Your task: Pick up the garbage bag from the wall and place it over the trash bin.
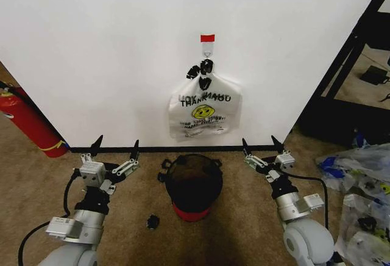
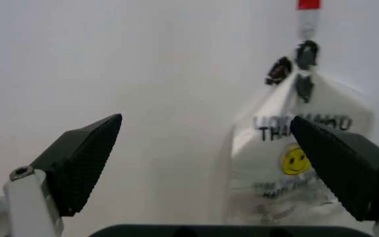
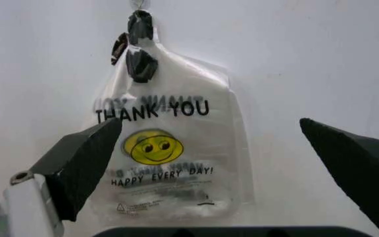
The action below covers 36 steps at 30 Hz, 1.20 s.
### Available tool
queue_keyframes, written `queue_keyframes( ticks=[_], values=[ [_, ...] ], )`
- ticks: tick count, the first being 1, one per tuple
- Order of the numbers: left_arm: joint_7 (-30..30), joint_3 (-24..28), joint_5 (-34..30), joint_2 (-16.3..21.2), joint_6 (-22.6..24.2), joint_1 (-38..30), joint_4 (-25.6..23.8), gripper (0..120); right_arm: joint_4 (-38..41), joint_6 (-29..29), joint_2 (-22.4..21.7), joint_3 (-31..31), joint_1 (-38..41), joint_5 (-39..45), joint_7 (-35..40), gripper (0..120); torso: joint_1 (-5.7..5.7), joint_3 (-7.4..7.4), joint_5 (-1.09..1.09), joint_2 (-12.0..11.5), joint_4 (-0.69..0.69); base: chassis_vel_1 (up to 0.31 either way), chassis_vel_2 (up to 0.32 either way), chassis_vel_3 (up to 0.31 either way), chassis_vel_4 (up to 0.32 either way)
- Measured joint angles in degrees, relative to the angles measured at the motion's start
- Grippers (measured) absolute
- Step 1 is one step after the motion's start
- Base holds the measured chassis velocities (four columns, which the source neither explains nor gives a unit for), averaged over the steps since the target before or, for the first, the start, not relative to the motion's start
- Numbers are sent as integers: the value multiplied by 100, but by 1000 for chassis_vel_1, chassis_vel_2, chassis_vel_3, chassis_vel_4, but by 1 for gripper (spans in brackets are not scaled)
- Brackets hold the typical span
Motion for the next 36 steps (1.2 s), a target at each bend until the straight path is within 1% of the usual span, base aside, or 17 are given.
queue_keyframes(
  ticks=[4, 7, 8, 10, 13, 17, 18, 19, 20, 21, 23, 25, 26, 29, 32, 35, 36],
  values=[
    [-658, 185, -126, -40, 325, -14, -87, 100, -7, 10, -8, -7, -29, -20, -7, 100, 0, 0, 0, 0, -1, 0, 0, 0, 0],
    [-1499, 455, -301, 15, 1122, 91, -349, 100, 7, 2, -9, -22, -37, -37, -10, 100, 0, 0, 0, 0, 0, 0, 0, 0, 0],
    [-1499, 455, -301, 15, 1122, 91, -349, 100, 7, 2, -9, -22, -37, -37, -10, 100, 0, 0, 0, 0, 0, 0, 0, 0, 0],
    [-1586, 436, -581, 82, 1566, 156, -561, 100, 18, -5, -9, -33, -38, -48, -19, 100, 0, 0, 0, 0, 0, 0, 0, 0, 0],
    [-1595, 329, -713, 133, 1935, 156, -725, 100, 18, -9, -8, -40, -37, -75, -21, 100, 0, 0, 0, 0, 0, 0, 0, 0, 0],
    [-1641, 310, -739, 139, 2216, 154, -804, 100, 23, -9, -1, -41, -60, -91, -23, 100, 0, 0, 0, 0, 0, 0, 0, 0, 0],
    [-1500, 293, -714, 141, 2443, 181, -819, 100, 61, -4, 11, -26, -109, -119, -30, 100, 0, 0, 0, 0, 0, 0, 0, 0, 0],
    [-1291, 260, -697, 154, 2490, 179, -820, 100, 90, 2, 28, 10, -146, -135, -31, 100, 0, 0, 0, 0, 1, 0, 0, 0, 0],
    [-1008, 215, -710, 179, 2491, 125, -821, 100, 140, 14, 59, 79, -213, -155, -31, 100, 0, 0, -1, 0, 1, 0, 0, 0, 0],
    [-1008, 215, -710, 179, 2491, 125, -821, 100, 140, 14, 59, 79, -213, -155, -31, 100, 0, 0, -1, 0, 1, 0, 0, 0, 0],
    [-774, 210, -777, 208, 2248, 27, -753, 100, 196, 21, 99, 160, -277, -180, -32, 100, 0, -1, 0, 0, -4, 0, 0, 0, 0],
    [-766, 252, -800, 203, 1959, -4, -625, 100, 201, 16, 108, 172, -265, -182, -13, 100, 0, 0, -1, 0, -4, 0, 0, 0, 0],
    [-798, 300, -764, 195, 1840, -1, -548, 100, 176, 9, 105, 151, -229, -176, 16, 100, 0, 0, 0, 0, 0, 0, 0, 0, 0],
    [-841, 399, -650, 197, 1716, 4, -446, 100, 97, -25, 85, 82, -171, -55, 34, 100, 0, 0, 0, 0, 1, 0, 0, 0, 0],
    [-856, 599, -457, 240, 1592, -24, -301, 100, -81, -98, 2, -193, 77, 638, -32, 100, 0, 0, -1, 0, -5, 0, 0, 0, 0],
    [-835, 698, -317, 248, 1559, 59, -275, 100, -456, -114, -38, -492, 575, 1203, -340, 100, 0, 0, 0, 0, 0, 0, 0, 0, 0],
    [-835, 698, -317, 248, 1559, 59, -275, 100, -456, -114, -38, -492, 575, 1203, -340, 100, 0, 0, 0, 0, 0, 0, 0, 0, 0]
  ],
)
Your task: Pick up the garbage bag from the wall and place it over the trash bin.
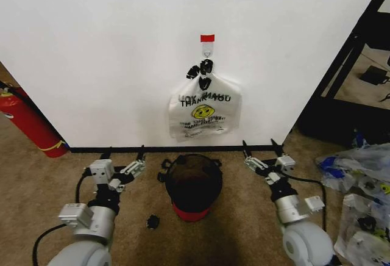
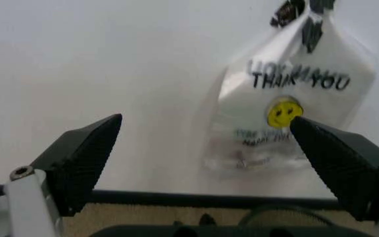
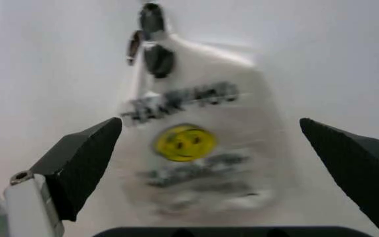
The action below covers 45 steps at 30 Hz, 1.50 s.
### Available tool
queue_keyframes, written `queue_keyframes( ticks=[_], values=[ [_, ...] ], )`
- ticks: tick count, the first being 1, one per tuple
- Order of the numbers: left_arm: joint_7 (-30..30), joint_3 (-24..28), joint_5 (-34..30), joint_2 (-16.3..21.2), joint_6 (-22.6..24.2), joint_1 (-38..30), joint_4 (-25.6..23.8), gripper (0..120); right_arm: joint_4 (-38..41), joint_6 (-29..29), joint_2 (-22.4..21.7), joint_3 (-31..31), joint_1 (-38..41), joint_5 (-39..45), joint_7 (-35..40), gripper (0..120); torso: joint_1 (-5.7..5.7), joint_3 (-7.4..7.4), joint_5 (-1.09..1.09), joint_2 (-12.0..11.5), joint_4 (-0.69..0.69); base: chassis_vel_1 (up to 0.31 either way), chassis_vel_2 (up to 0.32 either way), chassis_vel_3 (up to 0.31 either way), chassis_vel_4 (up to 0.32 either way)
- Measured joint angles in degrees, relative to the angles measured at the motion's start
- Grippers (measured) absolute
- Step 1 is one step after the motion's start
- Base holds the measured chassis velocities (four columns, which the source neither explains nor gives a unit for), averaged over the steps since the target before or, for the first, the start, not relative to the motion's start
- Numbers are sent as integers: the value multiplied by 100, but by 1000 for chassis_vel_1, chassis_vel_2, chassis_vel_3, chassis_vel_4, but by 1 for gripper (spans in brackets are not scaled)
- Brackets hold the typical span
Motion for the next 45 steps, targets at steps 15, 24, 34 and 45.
queue_keyframes(
  ticks=[15, 24, 34, 45],
  values=[
    [184, 245, 414, -108, -184, 103, 129, 100, -2542, 107, 472, -1245, 3015, 2817, -706, 100, 0, 1, -1, 0, -2, 0, 0, 0, 0],
    [197, 205, 504, -192, -241, -2, 308, 100, -3646, 87, 1271, -1526, 4165, 2650, -545, 94, 1, 0, -2, 0, -2, 0, 0, 0, 0],
    [182, 73, 373, -76, -247, -198, 463, 100, -4026, 76, 1358, -1579, 4366, 2229, -434, 84, 1, 0, -1, 0, -2, 0, 0, 0, 0],
    [158, 49, 301, 28, -261, -315, 630, 100, -4125, 86, 1432, -1547, 4469, 2038, -429, 73, 0, 0, -1, 0, -1, 0, 0, 0, 0]
  ],
)
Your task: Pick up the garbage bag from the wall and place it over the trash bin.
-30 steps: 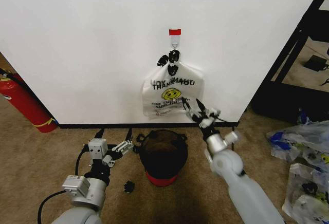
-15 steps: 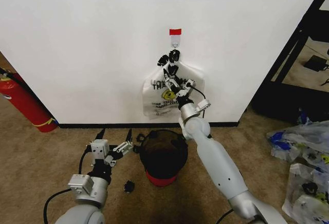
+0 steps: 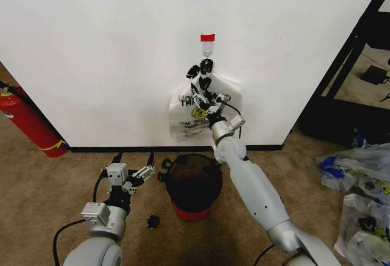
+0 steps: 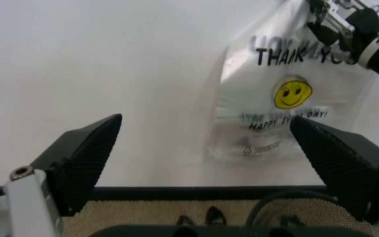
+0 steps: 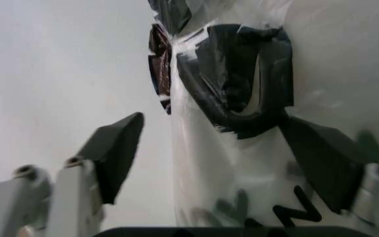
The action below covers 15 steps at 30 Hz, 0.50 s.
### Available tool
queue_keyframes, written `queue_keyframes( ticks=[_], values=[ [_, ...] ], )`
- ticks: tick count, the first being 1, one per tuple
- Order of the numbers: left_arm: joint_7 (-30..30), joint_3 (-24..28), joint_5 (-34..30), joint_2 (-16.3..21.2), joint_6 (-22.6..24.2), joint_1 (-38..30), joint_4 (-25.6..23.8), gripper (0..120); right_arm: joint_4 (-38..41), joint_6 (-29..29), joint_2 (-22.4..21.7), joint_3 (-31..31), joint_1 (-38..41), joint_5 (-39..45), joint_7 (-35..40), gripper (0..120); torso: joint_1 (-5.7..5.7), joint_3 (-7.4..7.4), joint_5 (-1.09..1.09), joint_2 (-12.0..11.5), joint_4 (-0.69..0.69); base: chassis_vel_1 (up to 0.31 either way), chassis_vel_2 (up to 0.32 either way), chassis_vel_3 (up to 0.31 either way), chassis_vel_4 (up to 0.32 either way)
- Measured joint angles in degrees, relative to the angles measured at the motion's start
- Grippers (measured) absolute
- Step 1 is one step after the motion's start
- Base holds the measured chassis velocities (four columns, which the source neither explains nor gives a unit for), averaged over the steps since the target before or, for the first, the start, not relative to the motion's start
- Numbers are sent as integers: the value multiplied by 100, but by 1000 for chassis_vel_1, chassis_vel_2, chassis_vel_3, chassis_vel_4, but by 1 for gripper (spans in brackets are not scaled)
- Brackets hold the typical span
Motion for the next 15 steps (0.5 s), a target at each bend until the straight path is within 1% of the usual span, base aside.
queue_keyframes(
  ticks=[6, 7, 8, 9, 10, 12, 15],
  values=[
    [-6, -7, -23, 48, -33, -35, 54, 100, 190, 13, -65, 48, -122, -133, -1, 46, -1, 0, 1, 0, -1, 0, 0, 0, 0],
    [-6, -7, -23, 51, -37, -35, 58, 100, 223, 13, -75, 59, -138, -138, 3, 43, -1, 0, 0, 0, 0, 0, 0, 0, 0],
    [-6, -7, -23, 51, -37, -35, 58, 100, 223, 13, -75, 59, -138, -138, 3, 43, -1, 0, 0, 0, 0, 0, 0, 0, 0],
    [-6, -7, -24, 59, -40, -35, 60, 100, 275, 14, -93, 71, -161, -138, 12, 39, -1, 0, 1, 0, 0, 0, 0, 0, 0],
    [-6, -7, -24, 65, -41, -35, 60, 100, 310, 12, -106, 78, -176, -138, 21, 37, -1, 0, 1, 0, 0, 0, 0, 0, 0],
    [-6, -6, -23, 78, -42, -42, 66, 100, 396, 7, -145, 90, -210, -139, 30, 27, -1, 0, 1, 0, 0, 0, 0, 0, 0],
    [-7, -5, -23, 98, -45, -46, 77, 100, 444, 4, -179, 115, -230, -139, 37, 24, -1, 0, 1, 1, -1, 0, 0, 0, 0]
  ],
)
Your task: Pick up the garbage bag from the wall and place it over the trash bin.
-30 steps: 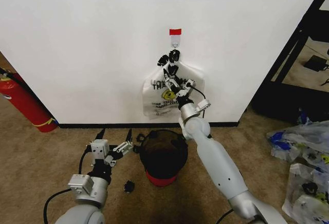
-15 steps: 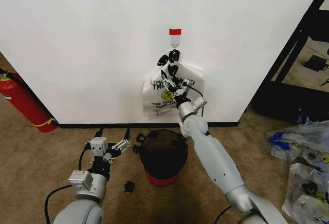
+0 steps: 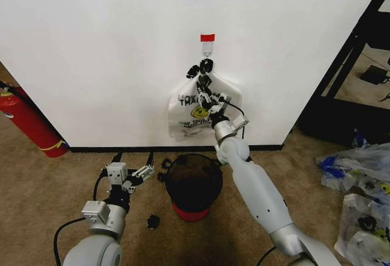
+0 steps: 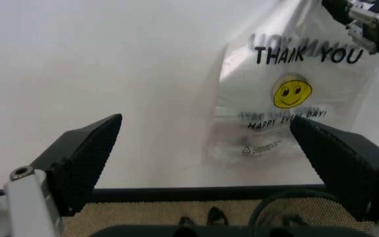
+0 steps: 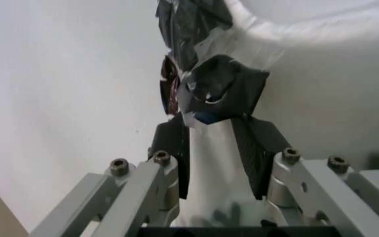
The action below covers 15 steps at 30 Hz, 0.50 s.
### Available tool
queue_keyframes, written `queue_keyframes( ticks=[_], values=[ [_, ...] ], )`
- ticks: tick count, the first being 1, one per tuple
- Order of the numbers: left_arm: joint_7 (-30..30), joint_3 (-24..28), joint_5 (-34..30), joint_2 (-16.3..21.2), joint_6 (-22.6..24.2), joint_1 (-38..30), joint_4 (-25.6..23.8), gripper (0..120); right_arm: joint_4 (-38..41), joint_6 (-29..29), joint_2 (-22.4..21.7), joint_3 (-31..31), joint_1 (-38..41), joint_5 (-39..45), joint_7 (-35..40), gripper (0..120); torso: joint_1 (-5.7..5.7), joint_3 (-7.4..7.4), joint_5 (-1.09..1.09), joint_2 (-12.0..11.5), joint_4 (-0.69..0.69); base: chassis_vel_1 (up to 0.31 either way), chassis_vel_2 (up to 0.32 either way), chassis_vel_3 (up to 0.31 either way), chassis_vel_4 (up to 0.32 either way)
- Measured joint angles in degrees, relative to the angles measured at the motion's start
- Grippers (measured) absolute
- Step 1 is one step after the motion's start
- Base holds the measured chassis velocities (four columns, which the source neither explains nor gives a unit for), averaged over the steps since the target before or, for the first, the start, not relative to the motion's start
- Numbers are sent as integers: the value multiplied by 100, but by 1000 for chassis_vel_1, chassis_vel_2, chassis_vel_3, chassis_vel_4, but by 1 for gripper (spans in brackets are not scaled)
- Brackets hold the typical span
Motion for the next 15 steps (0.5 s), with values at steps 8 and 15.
queue_keyframes(
  ticks=[8, 15],
  values=[
    [0, -9, 12, 48, -40, 38, 34, 100, 59, -2, -38, 65, -30, 0, 9, 23, 0, 0, 0, 0, 0, 0, 0, 0, 0],
    [2, 7, 34, 42, -102, 63, 52, 100, 44, -2, -50, 67, -30, -10, 36, 23, 0, 0, 0, 0, 1, 0, 0, 0, 0]
  ],
)
